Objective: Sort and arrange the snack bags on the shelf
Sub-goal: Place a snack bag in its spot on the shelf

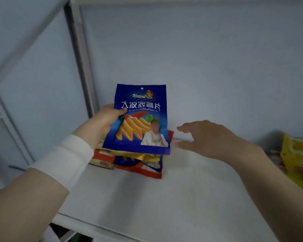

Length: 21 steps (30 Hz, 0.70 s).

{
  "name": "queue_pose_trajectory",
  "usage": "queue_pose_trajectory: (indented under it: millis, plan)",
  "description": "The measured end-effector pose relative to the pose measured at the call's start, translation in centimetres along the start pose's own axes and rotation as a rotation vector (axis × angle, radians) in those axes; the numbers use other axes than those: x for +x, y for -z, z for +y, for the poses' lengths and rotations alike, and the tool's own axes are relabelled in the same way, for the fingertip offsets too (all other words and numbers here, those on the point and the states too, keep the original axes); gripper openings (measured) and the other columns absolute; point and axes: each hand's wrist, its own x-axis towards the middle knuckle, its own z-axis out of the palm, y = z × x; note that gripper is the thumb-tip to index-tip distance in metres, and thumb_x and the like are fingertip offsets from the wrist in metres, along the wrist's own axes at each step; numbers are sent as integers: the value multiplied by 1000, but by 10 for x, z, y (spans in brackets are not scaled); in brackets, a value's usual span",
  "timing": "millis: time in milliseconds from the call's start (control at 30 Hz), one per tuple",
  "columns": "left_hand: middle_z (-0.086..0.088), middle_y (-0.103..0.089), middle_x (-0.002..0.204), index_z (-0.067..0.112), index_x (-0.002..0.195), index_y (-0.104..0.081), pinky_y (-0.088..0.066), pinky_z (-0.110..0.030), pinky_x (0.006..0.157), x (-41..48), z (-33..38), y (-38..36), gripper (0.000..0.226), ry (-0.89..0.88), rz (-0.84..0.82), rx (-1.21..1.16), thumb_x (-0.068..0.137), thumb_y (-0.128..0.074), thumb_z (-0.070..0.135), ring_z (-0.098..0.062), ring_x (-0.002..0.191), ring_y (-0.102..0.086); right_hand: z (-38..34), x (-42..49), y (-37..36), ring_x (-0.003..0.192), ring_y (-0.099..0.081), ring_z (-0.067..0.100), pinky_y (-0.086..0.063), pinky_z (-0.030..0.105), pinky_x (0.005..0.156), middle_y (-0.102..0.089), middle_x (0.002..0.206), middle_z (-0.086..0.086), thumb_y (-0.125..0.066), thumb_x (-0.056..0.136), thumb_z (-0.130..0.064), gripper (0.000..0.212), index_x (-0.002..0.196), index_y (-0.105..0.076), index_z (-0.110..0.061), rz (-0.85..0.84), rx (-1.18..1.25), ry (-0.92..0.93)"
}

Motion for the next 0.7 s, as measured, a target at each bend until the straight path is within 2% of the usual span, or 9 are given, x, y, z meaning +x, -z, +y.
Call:
queue_pose_trajectory:
  millis: [67,100,200,267,367,433,533,600,700]
  plan:
    - [-17,-62,114,-1,129,-50,-49,-30,70,20,-2,21,36,50,-26,56,94,-52,10,-18,74,-58,-12,22,-4,124,-48,18,-41,35,102,-51,136,-4,-46,89,-52,52,135,-41,-29,-8,-45,14]
    - [-18,-62,114,-2,129,-50,-48,-30,70,31,-4,31,37,78,-31,78,94,-53,11,-17,72,-57,-17,34,-6,124,-48,18,-41,35,101,-51,136,-4,-45,90,-52,51,135,-41,-29,-7,-62,26]
    - [-23,-58,126,-4,127,-51,-48,-30,71,59,-18,61,37,117,8,114,93,-55,11,-18,71,-56,-30,66,-14,118,-51,17,-43,33,95,-53,131,-4,-43,90,-52,48,132,-44,-30,-1,-65,61]
    - [-24,-58,126,-4,121,-54,-48,-30,68,75,-27,78,34,147,30,169,91,-58,11,-19,69,-57,-39,85,-20,115,-52,17,-43,32,92,-55,128,-4,-43,90,-52,47,130,-46,-29,-14,-52,79]
    - [-24,-59,123,-4,115,-57,-48,-30,69,97,-40,96,30,195,10,275,89,-61,12,-20,71,-58,-55,107,-29,123,-47,18,-41,34,99,-48,137,-2,-43,90,-54,53,137,-38,-31,-85,-47,76]
    - [-23,-60,123,-6,120,-55,-50,-35,78,110,-47,101,38,200,-11,345,89,-62,14,-25,81,-61,-63,120,-33,124,-47,18,-40,34,99,-47,138,-3,-43,90,-54,54,138,-37,-31,-95,-54,63]
    - [-20,-55,130,-4,127,-52,-42,-37,99,125,-53,96,46,136,-37,550,89,-63,20,-32,115,-54,-70,132,-38,124,-46,17,-39,33,97,-49,137,-4,-43,90,-53,52,136,-39,-30,-76,-48,10]
    - [-19,-50,135,-4,131,-46,-39,-34,99,131,-57,92,50,66,-31,681,90,-61,20,-32,123,-48,-75,135,-43,128,-43,17,-38,33,99,-46,140,-3,-43,90,-53,54,139,-37,-29,-82,-52,-41]
    - [-19,-56,129,-1,126,-50,-42,-32,89,132,-58,86,45,-33,-71,847,90,-60,24,-31,117,-54,-79,137,-49,132,-39,17,-35,33,102,-40,146,-3,-42,91,-53,58,142,-32,-28,-90,-72,-109]
